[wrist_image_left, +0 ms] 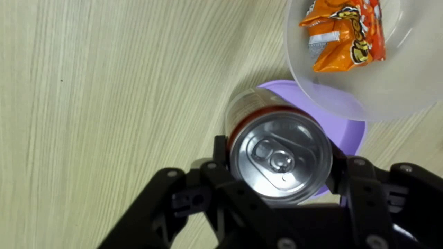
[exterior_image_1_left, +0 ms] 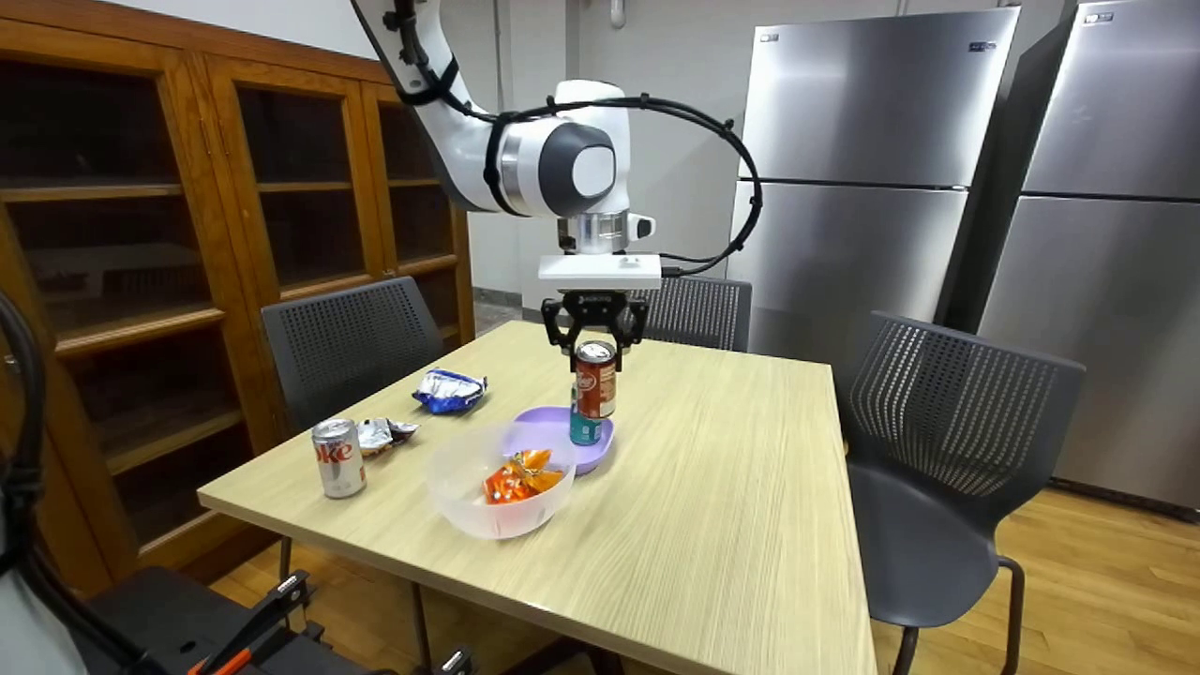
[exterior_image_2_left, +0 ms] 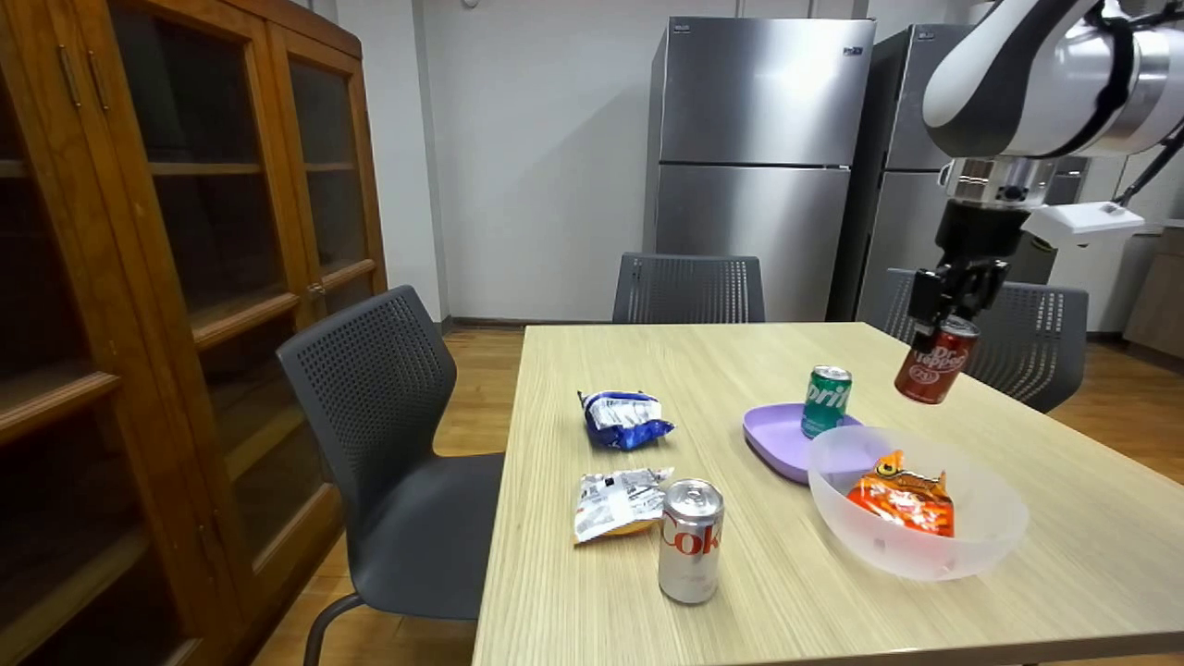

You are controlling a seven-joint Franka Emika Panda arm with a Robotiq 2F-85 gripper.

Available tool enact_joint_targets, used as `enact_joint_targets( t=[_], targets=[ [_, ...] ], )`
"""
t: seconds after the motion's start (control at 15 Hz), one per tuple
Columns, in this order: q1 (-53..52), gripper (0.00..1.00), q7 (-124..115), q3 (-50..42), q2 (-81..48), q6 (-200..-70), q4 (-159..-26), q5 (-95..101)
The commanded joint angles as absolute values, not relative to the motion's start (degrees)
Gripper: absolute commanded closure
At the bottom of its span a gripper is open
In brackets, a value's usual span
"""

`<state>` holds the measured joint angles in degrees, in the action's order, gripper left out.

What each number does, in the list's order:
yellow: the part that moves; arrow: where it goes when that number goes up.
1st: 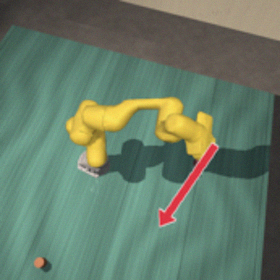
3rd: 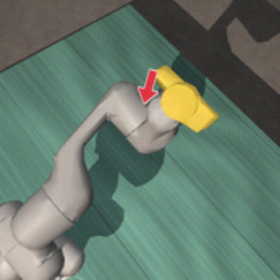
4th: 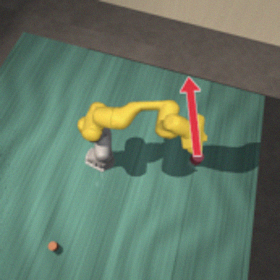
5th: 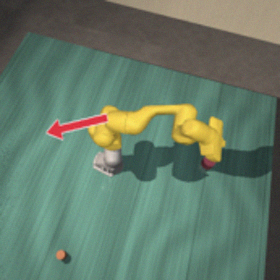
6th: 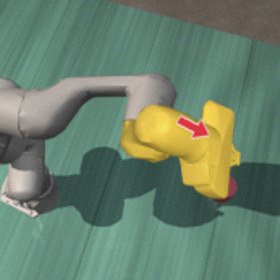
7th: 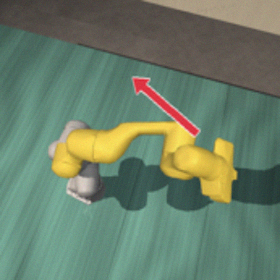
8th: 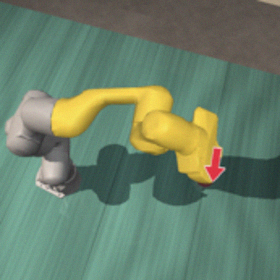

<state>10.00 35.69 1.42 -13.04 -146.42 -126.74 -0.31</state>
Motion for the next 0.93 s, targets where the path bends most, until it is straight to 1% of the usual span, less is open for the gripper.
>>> enact_joint_targets(
  t=[0.0,0.47,0.87],
  targets=[
    [8.7,0.62,39.7,3.2,-11.9,-143.3,-125.0,-1.9],
    [5.9,0.62,42.6,4.9,-14.1,-141.3,-121.5,-1.2],
    [4.0,0.62,42.8,5.3,-19.0,-140.6,-116.9,0.2]
  ],
)
